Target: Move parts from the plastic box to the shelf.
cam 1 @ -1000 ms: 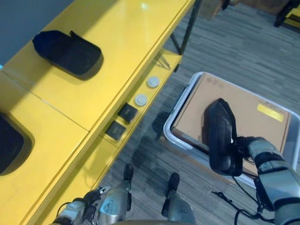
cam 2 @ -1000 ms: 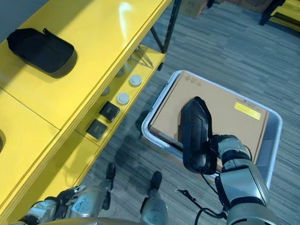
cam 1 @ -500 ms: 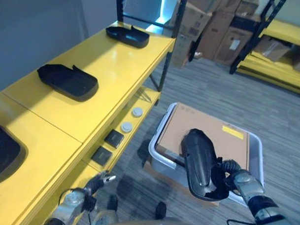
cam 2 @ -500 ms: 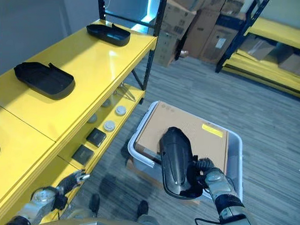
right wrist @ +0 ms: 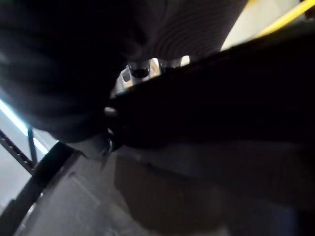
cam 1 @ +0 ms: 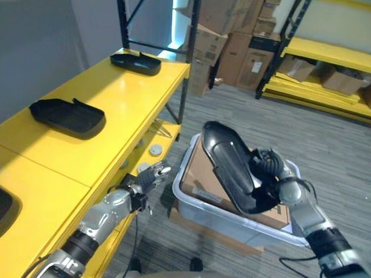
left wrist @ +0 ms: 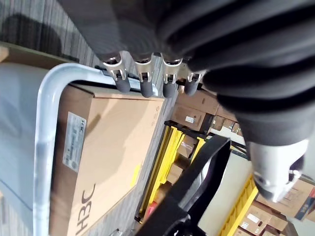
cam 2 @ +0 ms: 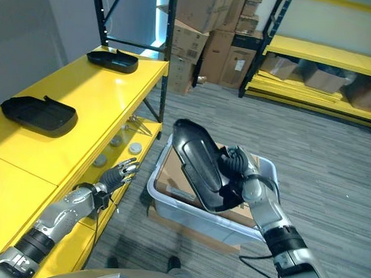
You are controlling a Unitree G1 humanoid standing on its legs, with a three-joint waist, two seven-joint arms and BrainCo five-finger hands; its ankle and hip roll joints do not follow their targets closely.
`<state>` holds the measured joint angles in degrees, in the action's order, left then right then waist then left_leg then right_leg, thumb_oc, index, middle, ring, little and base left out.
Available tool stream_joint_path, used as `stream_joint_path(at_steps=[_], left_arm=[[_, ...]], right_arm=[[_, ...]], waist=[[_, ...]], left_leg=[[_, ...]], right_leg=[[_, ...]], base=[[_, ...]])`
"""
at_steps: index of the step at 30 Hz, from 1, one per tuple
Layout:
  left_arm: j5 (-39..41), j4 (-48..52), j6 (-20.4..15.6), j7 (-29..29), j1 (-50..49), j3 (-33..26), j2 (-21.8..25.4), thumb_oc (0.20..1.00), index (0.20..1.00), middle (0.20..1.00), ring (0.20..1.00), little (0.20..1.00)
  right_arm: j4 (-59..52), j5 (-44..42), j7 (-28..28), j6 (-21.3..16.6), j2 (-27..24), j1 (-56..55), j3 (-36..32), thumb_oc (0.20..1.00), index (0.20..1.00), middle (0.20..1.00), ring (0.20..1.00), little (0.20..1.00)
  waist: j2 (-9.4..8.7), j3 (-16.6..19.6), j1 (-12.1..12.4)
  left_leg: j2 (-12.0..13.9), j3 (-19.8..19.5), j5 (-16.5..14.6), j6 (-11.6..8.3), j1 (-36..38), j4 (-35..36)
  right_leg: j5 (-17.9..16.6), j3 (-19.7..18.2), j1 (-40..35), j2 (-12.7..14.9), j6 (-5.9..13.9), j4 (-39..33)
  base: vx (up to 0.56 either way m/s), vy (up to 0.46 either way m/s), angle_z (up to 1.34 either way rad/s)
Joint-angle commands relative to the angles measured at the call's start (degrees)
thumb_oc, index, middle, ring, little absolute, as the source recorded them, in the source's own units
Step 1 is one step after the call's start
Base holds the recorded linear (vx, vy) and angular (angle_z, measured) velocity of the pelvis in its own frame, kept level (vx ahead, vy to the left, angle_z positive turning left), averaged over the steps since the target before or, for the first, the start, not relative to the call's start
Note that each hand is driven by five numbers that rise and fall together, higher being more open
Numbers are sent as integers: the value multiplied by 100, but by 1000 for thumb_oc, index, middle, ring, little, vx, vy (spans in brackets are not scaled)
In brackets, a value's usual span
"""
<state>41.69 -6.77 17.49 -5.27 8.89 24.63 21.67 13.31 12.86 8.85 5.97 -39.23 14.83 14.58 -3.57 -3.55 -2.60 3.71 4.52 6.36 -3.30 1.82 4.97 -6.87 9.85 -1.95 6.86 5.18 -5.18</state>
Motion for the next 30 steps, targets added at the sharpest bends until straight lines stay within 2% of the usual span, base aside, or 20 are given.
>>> stream_joint_path(at_steps=[1,4,13,26,30], left_arm=[[247,180,-369,123,527,180,-116,1000,1000,1000,1000,1000],[-28,268,-522,234,689,251,-119,1000,1000,1000,1000,1000],[-17,596,-530,344,967,409,-157,1000,1000,1000,1000,1000],[-160,359,-575,651,1031,380,-243,1000,1000,1000,1000,1000],[-163,387,-547,648,1035,339,-264,1000,1000,1000,1000,1000]], right_arm=[[-154,323,318,-357,-562,931,-5,200,200,200,200,200],[-238,698,453,-242,-605,1241,197,200,200,200,200,200],[-150,678,581,-221,-249,1860,824,200,200,200,200,200],[-856,482,1213,-626,135,1958,891,200,200,200,200,200],[-1098,306,1083,-773,194,1854,872,200,200,200,200,200]], waist=[[210,-26,156],[197,12,149],[207,53,243],[228,60,285],[234,58,287]], left_leg=[[57,117,-420,36,549,3],[59,147,-455,34,567,3],[43,119,-478,61,560,3],[11,94,-524,103,580,3],[5,85,-529,109,572,3]], right_leg=[[94,-50,-422,34,196,18],[119,-58,-430,20,200,18],[138,-32,-441,28,200,18],[167,-38,-462,26,200,18],[169,-47,-449,27,208,18]], base=[[-8,15,-3],[0,0,0],[-2,3,-1],[0,0,0],[0,0,0]])
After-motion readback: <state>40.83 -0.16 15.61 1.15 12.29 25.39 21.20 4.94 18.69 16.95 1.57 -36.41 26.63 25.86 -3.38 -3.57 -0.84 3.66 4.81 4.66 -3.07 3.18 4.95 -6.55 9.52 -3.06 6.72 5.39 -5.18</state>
